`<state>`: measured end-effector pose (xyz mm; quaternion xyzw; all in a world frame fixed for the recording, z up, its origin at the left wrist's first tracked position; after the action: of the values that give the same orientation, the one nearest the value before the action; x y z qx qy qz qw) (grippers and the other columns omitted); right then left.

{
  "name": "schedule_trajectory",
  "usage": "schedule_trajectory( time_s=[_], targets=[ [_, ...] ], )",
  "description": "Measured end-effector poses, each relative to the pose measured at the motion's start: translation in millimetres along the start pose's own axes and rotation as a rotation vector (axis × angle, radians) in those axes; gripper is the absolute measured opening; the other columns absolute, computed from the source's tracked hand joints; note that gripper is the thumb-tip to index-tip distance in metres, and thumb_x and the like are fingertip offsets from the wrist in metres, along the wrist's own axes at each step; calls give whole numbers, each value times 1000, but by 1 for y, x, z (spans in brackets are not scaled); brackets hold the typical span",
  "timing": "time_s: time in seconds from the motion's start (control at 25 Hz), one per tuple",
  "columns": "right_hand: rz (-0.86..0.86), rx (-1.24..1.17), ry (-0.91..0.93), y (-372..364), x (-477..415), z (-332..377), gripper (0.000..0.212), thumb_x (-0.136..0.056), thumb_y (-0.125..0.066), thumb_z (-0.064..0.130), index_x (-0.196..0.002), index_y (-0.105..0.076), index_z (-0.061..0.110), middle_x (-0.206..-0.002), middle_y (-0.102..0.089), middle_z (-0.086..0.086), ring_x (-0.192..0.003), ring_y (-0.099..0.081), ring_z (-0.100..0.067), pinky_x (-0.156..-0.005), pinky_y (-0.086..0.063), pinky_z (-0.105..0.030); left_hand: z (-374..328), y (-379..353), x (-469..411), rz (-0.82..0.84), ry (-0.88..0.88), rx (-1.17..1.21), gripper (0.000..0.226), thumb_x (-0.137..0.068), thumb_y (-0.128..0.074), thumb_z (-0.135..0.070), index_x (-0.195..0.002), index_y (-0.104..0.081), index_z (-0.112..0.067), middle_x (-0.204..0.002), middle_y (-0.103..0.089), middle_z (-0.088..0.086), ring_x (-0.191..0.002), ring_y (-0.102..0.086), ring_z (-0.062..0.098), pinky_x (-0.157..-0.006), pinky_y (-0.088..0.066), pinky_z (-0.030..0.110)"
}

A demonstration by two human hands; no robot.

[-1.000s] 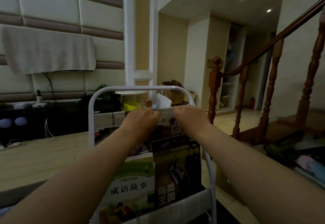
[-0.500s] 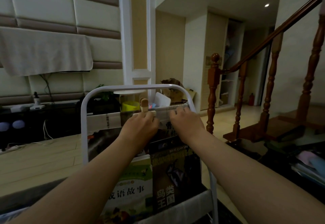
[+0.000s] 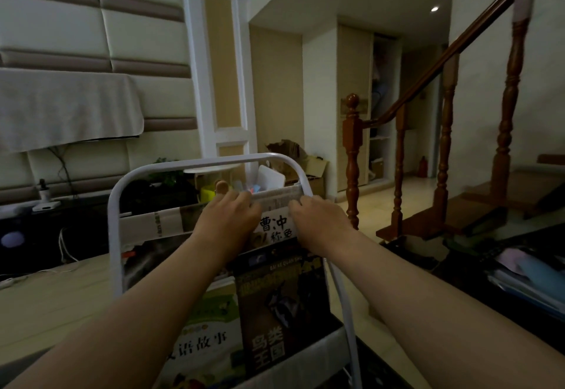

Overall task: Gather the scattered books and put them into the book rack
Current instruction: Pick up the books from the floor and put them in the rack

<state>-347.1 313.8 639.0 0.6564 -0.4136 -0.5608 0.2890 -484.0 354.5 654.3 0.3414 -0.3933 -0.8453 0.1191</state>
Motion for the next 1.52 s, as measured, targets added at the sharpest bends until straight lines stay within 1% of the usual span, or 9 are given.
schedule_trajectory(
  time_s=[0.24, 0.44, 0.6, 0.84, 0.92, 1.04, 1.2, 1.32, 1.52],
  targets=[
    [21, 18, -45, 9, 55, -54, 22, -91, -53, 16, -112, -50, 13, -107, -58, -10, -97, -57, -28, -79, -47, -38, -66, 32, -37, -37, -32, 178, 45, -90, -64, -29, -130, -48, -17, -129, -53, 7, -115, -55, 22, -95, -50, 36],
    [55, 75, -176, 18, 121, -134, 27, -95, -54, 21, -121, -50, 15, -112, -57, -8, -103, -56, -27, -83, -45, -38, -167, 52, -74, -93, -140, 273, 17, -97, -49, -26, -112, -49, -18, -109, -55, 2, -84, -44, 14, -73, -39, 27],
    [86, 57, -313, 20, 179, -204, 28, -96, -51, 29, -122, -51, 17, -115, -58, -7, -107, -56, -28, -87, -47, -41, -246, 68, -98, -105, -234, 344, 24, -98, -52, -29, -119, -48, -18, -112, -53, 3, -87, -47, 15, -81, -49, 31],
    [199, 109, -490, 0, 277, -288, 26, -92, -48, 16, -118, -48, 14, -116, -56, -10, -108, -54, -32, -90, -41, -43, -377, 63, -120, -56, -353, 355, 30, -96, -51, -29, -125, -47, -19, -112, -54, 5, -88, -51, 18, -72, -49, 31],
    [253, 119, -544, -19, 314, -318, 27, -93, -47, 16, -120, -47, 12, -120, -55, -13, -111, -54, -34, -95, -41, -47, -428, 53, -123, -32, -418, 366, 29, -97, -50, -27, -124, -47, -19, -113, -53, 6, -88, -51, 19, -70, -48, 31],
    [309, 69, -649, -54, 371, -358, 36, -96, -46, 14, -132, -46, 10, -125, -57, -13, -113, -56, -36, -85, -44, -42, -499, 29, -122, 31, -520, 369, 26, -98, -46, -28, -121, -44, -18, -112, -51, 8, -89, -49, 23, -67, -43, 33],
    [437, 30, -771, -125, 453, -396, 27, -94, -48, 16, -121, -47, 11, -120, -60, -15, -110, -58, -36, -77, -42, -39, -591, -23, -108, 131, -642, 401, 24, -99, -46, -30, -119, -42, -19, -98, -41, 6, -78, -36, 20, -66, -32, 34],
    [552, 3, -847, -184, 507, -411, 34, -94, -52, 21, -126, -44, 12, -119, -59, -13, -107, -58, -35, -74, -37, -38, -649, -72, -94, 203, -738, 394, 32, -97, -50, -32, -125, -41, -18, -110, -47, 9, -88, -46, 25, -68, -32, 34],
    [667, -74, -954, -287, 581, -419, 35, -96, -55, 24, -126, -43, 10, -116, -59, -16, -101, -60, -36, -74, -45, -40, -722, -160, -68, 297, -824, 379, 38, -95, -48, -24, -132, -44, -14, -114, -51, 13, -92, -53, 33, -65, -30, 33]
  ],
)
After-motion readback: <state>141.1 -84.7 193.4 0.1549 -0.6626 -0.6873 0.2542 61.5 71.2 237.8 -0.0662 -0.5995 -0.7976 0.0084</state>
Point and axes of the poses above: each hand's wrist, its own x-axis away from the middle knuckle, its own y-axis out of the back of the hand, z = x × y, the point moved 5 cm from there along -x, towards the middle knuckle
